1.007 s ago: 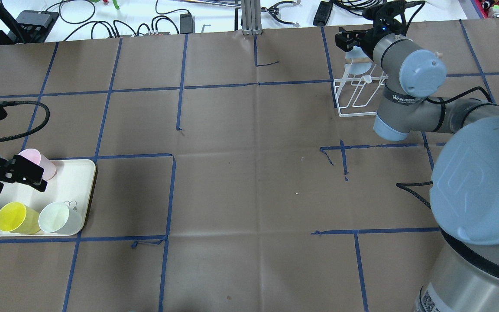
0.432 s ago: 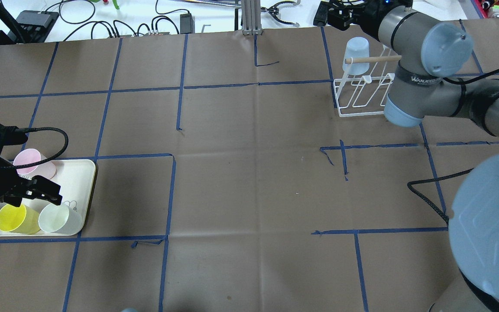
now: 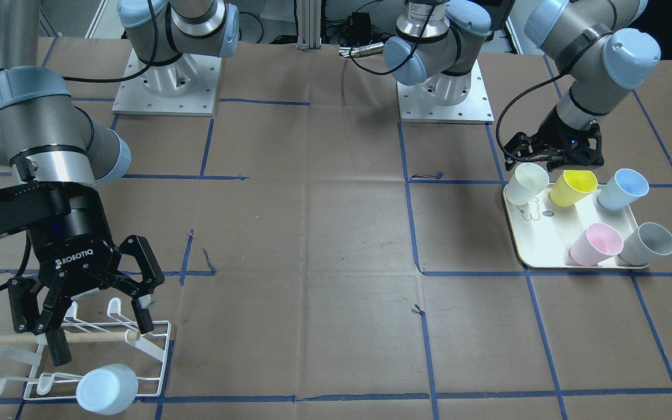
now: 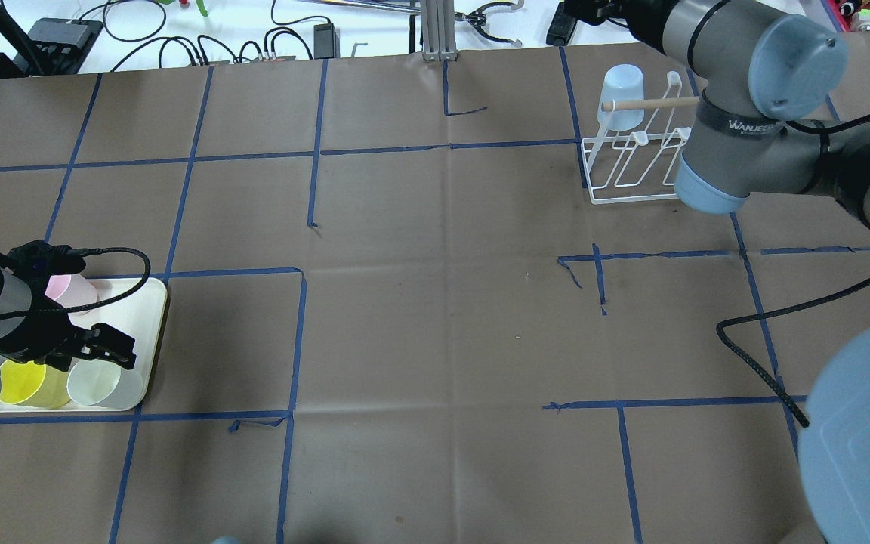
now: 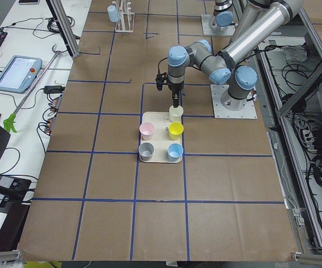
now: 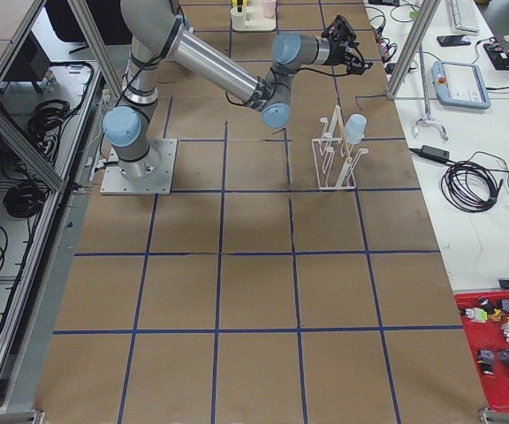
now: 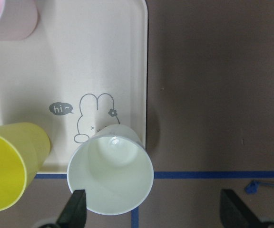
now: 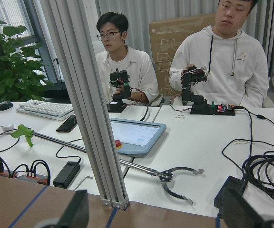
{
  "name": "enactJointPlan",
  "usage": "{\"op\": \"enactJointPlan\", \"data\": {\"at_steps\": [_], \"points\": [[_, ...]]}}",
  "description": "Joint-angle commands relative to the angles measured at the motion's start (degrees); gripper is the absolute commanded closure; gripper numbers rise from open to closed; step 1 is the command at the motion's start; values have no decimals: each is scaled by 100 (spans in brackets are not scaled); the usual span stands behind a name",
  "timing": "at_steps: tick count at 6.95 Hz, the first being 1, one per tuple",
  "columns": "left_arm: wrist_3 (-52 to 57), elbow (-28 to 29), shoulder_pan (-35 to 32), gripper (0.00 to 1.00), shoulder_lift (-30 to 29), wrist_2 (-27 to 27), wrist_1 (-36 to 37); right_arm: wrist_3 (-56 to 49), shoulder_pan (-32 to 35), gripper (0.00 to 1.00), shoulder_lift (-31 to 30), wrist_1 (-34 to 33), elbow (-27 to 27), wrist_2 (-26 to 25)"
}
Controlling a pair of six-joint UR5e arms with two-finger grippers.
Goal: Transfer IKEA cup to right arm and place on rack
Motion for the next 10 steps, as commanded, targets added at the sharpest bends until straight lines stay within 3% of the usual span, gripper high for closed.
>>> {"op": "enactJointPlan", "data": {"at_steps": [1,2,3,4,6,8,10], "points": [[14,-28,0,2,-438,114,231,484,39,0,-22,5,1,5],[14,-28,0,2,-510,132,319,705,74,0,-30,14,19,-4],[14,-28,0,4,-511,141,320,1725,161,0,-100,40,36,-38],[22,-28,0,20,-511,167,311,2440,249,0,-162,49,63,-143],[14,-28,0,69,-519,273,224,4554,478,0,-337,84,342,-311],[5,-20,0,100,-511,264,118,6230,505,0,-635,-3,974,-258],[-13,50,0,100,-432,256,118,6288,540,0,-1074,-21,1520,-303]]}}
